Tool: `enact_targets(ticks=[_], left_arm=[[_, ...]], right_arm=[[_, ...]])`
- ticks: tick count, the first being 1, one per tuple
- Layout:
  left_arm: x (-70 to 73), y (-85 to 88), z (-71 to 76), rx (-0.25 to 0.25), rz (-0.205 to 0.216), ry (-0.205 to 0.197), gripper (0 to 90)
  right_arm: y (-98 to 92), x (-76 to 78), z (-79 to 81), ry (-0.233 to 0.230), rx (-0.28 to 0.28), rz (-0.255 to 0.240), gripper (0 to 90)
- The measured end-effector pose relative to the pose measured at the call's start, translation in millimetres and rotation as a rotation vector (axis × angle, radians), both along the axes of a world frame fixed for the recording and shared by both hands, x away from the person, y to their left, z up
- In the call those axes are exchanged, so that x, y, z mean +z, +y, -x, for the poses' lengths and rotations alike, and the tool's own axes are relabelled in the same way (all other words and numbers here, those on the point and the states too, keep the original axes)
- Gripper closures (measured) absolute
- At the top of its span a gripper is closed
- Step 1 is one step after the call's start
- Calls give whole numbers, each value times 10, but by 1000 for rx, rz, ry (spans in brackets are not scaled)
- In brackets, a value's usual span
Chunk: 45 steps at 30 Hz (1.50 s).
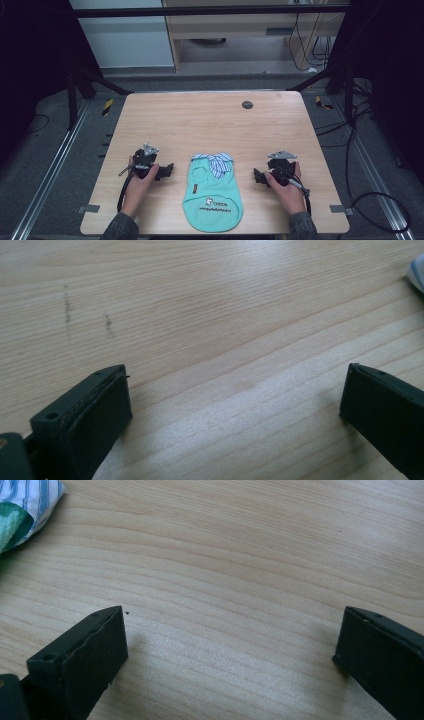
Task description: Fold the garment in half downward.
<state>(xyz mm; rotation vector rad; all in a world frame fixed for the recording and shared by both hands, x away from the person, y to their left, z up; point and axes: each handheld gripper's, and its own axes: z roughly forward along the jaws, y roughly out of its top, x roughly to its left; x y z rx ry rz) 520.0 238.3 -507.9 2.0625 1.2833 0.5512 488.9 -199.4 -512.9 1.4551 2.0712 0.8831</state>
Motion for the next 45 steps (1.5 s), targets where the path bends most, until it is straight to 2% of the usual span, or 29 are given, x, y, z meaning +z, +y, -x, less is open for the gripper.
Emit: enact_targets(ticks=[6,9,13,15,18,21,23,24,28,29,31,32,34,35,36,38,39,40,42,45], left_arm=[[27,-18,20,-1,-5,10,21],[61,-61,49,-23,25,13,39],[137,-127,88,-50,34,-21,50],[185,-170,98,-70,38,-31,57],[257,-235,94,-96,23,-48,68],[353,-294,63,-125,25,-57,111],[394,-333,15,-139,29,-57,151],[407,-351,-6,-144,44,-58,184],[470,-474,-160,-201,68,-12,256],[481,-519,-215,-208,90,4,265],[486,-608,-289,-233,72,9,315],[481,-658,-324,-252,54,19,340],[471,-739,-370,-269,49,36,352],[478,-791,-398,-289,37,38,384],[485,-823,-420,-292,21,31,407],[484,-859,-465,-294,16,40,448],[484,-859,-465,-294,16,40,458],[462,-882,-506,-292,43,66,469],[443,-910,-512,-310,36,80,492],[402,-940,-498,-315,29,90,478]], right_arm=[[2,2,-6,2,-2,0,5],[3,2,-5,0,-2,0,7],[10,6,2,-7,6,0,39],[29,20,10,-14,19,-9,109],[77,60,0,-34,24,26,185],[122,114,-8,-40,39,18,276],[179,164,-17,-29,61,1,332],[223,191,-32,-29,90,18,362],[388,313,-103,-19,178,53,451],[418,328,-125,-20,191,53,475],[522,360,-190,-3,241,30,547],[570,371,-218,-6,263,36,601],[657,394,-290,3,306,26,659],[682,404,-320,5,315,23,698],[721,423,-375,10,328,12,719],[774,451,-459,21,340,-8,773],[790,457,-488,18,339,-9,778],[832,463,-521,27,341,-9,778],[883,454,-566,33,360,3,770],[931,407,-611,64,353,-5,751]])
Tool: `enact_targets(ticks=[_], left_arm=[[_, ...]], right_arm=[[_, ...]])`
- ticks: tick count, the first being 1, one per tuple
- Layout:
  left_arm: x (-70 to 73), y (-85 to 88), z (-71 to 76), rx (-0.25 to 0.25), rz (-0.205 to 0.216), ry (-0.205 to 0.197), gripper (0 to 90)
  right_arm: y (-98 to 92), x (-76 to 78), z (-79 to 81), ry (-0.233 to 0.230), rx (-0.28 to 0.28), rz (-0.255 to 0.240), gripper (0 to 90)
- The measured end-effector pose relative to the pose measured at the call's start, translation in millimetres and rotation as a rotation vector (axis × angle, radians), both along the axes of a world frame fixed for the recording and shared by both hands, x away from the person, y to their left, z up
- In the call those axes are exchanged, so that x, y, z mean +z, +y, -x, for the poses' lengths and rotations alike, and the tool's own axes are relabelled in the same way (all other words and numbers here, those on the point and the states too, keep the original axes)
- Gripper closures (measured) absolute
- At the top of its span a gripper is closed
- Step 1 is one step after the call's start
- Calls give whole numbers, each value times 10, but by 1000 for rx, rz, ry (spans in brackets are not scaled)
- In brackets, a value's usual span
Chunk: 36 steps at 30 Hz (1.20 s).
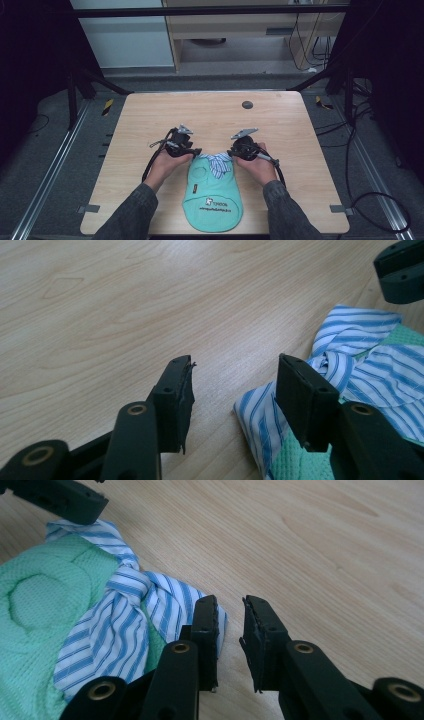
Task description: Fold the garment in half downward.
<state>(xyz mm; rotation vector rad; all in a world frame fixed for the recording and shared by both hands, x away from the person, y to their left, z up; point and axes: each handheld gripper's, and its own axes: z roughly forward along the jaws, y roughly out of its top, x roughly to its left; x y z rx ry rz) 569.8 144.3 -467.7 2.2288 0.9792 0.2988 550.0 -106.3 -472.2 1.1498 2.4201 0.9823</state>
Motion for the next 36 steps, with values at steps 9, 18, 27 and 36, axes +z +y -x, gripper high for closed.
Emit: enact_targets(ticks=[9,18,27,36], left_arm=[[-147,-25,3,-14,-44,33,411],[-196,-65,45,-48,-87,18,392],[-184,-100,89,-103,-64,23,668],[-176,-73,104,-111,-42,37,826]], right_arm=[[68,-115,-61,48,11,7,655],[126,-175,-74,63,23,28,577],[165,-158,-61,82,79,39,712],[203,-129,-26,89,130,54,839]])
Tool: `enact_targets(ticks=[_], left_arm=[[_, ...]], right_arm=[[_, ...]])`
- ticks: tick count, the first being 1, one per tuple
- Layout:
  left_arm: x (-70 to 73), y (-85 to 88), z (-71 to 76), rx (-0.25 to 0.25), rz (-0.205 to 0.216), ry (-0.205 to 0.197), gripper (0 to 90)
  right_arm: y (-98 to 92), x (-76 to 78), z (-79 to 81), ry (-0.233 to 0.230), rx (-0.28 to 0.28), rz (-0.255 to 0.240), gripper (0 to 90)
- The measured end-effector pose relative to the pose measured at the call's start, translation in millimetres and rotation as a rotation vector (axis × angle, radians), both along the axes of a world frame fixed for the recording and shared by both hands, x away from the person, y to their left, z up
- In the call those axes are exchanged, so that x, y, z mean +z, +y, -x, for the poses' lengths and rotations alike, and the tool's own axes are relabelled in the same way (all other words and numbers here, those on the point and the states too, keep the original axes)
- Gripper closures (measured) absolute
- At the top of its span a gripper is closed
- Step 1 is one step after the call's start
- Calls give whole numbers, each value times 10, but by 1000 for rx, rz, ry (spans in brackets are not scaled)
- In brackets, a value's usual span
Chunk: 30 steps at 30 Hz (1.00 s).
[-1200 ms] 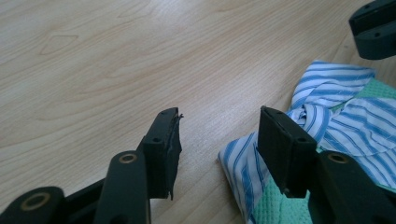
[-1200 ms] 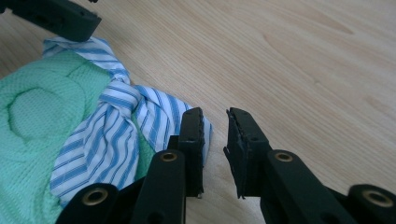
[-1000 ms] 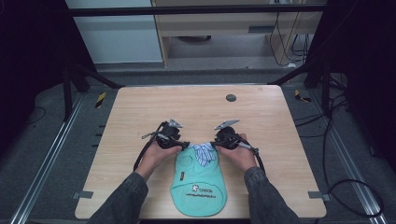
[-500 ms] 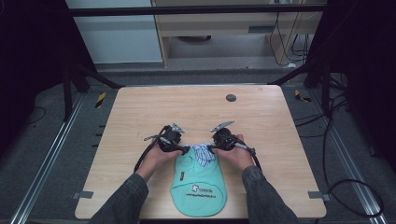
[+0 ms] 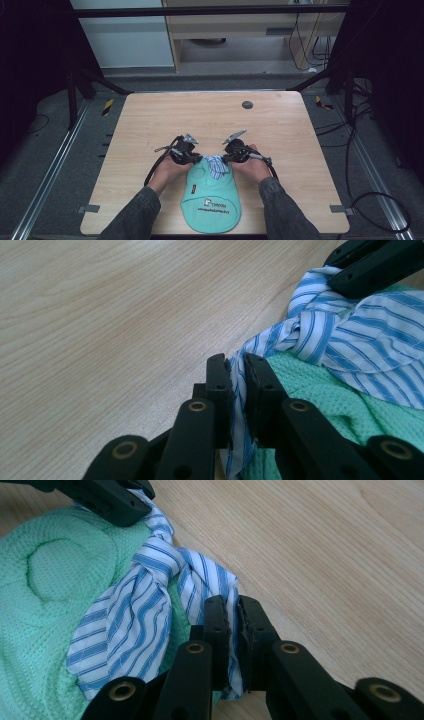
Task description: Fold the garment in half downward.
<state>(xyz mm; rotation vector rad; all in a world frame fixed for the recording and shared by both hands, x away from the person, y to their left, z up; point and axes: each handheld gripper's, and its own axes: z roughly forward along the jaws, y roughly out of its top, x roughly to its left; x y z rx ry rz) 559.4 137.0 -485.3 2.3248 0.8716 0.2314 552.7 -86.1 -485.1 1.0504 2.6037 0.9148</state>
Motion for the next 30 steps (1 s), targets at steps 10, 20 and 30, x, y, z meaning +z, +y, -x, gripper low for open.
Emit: enact_targets(ticks=[10,20,30], left_arm=[[214,21,55,-29,19,-52,841],[421,-11,55,-61,18,-82,845],[594,-44,24,-87,8,-101,846]], right_arm=[[-25,224,81,-61,34,-2,840],[-99,441,124,-101,54,-16,850],[-143,567,114,-120,56,-19,851]])
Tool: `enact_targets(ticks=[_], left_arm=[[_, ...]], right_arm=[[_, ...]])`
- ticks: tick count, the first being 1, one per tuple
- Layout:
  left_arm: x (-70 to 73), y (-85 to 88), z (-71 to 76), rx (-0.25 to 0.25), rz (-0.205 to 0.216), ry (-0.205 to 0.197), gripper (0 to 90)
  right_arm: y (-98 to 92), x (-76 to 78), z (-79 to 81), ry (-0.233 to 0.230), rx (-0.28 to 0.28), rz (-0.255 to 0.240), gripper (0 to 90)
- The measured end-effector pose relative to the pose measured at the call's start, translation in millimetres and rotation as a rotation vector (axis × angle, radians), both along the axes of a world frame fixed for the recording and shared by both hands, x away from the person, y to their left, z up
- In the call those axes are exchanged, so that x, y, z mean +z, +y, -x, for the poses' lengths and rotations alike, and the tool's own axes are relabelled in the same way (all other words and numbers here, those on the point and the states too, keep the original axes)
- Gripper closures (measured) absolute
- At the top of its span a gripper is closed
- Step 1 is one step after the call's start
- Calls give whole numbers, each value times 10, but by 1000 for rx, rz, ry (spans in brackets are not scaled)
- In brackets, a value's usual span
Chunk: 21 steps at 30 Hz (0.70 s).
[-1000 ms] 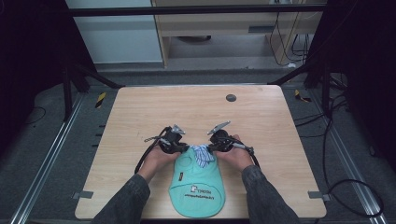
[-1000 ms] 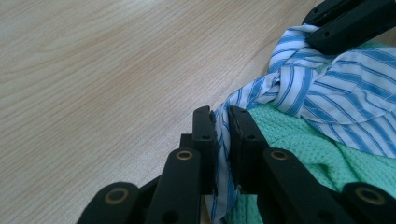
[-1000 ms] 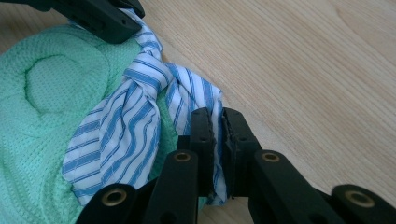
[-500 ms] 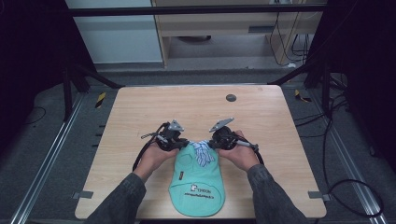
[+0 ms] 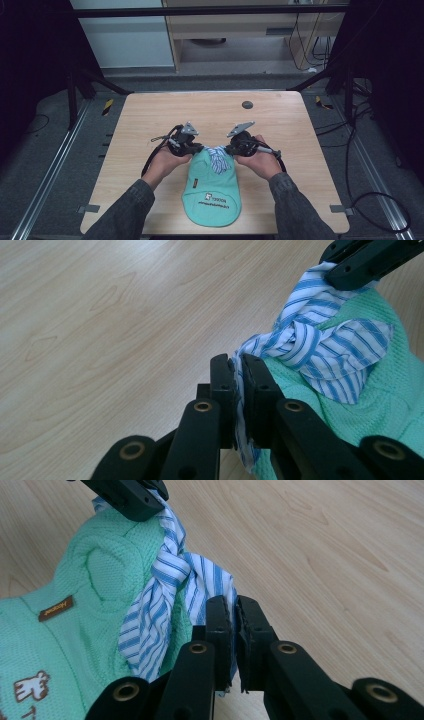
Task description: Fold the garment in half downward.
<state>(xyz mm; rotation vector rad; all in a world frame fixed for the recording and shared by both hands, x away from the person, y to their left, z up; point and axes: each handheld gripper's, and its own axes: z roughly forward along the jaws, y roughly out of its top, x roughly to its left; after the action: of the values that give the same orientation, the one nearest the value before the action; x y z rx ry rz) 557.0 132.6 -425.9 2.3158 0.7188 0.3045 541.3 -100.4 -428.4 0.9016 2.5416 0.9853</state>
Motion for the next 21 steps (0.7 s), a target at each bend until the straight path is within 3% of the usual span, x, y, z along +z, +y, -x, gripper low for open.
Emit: enact_targets(ticks=[13,21], left_arm=[[273,-95,-84,-31,5,-39,846],[358,-128,-164,-29,17,-36,846]], right_arm=[[-112,266,-61,-37,8,14,852],[-162,420,-117,-54,15,22,852]])
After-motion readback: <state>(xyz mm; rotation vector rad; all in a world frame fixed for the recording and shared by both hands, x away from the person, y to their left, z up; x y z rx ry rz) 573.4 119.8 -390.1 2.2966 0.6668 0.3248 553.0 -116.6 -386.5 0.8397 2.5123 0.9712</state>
